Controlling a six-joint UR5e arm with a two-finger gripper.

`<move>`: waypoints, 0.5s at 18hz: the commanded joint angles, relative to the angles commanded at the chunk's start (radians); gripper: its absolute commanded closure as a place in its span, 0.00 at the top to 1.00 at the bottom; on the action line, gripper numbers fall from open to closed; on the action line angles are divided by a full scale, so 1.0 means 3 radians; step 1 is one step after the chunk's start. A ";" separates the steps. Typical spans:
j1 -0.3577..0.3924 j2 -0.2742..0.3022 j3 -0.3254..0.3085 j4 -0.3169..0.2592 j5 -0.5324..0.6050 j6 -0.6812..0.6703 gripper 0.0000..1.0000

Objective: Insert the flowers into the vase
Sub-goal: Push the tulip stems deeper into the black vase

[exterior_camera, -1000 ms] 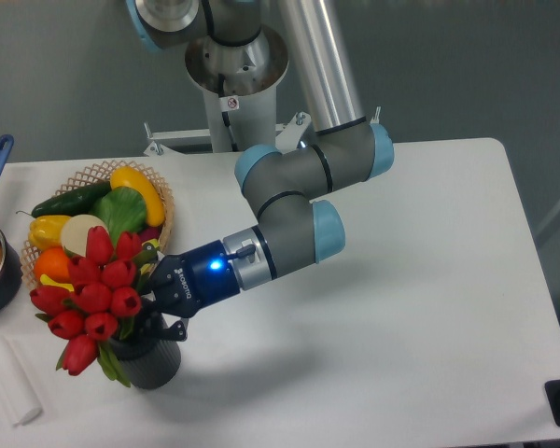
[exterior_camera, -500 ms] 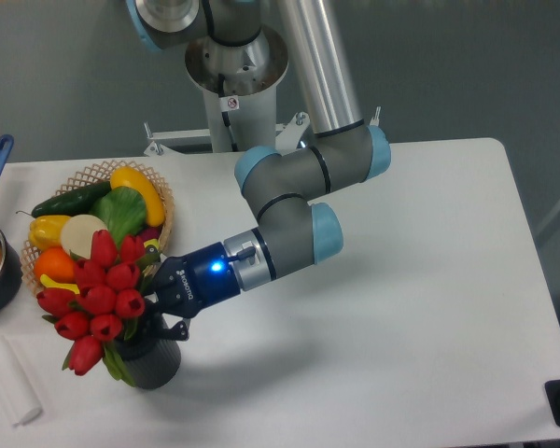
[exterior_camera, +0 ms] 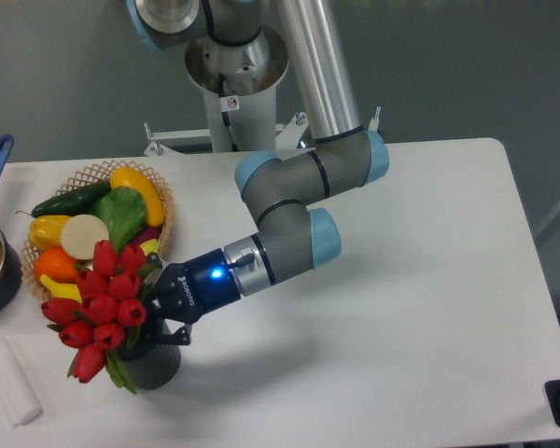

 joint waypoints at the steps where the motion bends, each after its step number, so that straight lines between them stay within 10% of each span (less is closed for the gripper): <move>1: 0.0005 0.0000 -0.0005 0.0000 0.0000 0.0000 0.27; 9: 0.0005 -0.0025 -0.0020 0.0000 0.0000 0.0153 0.61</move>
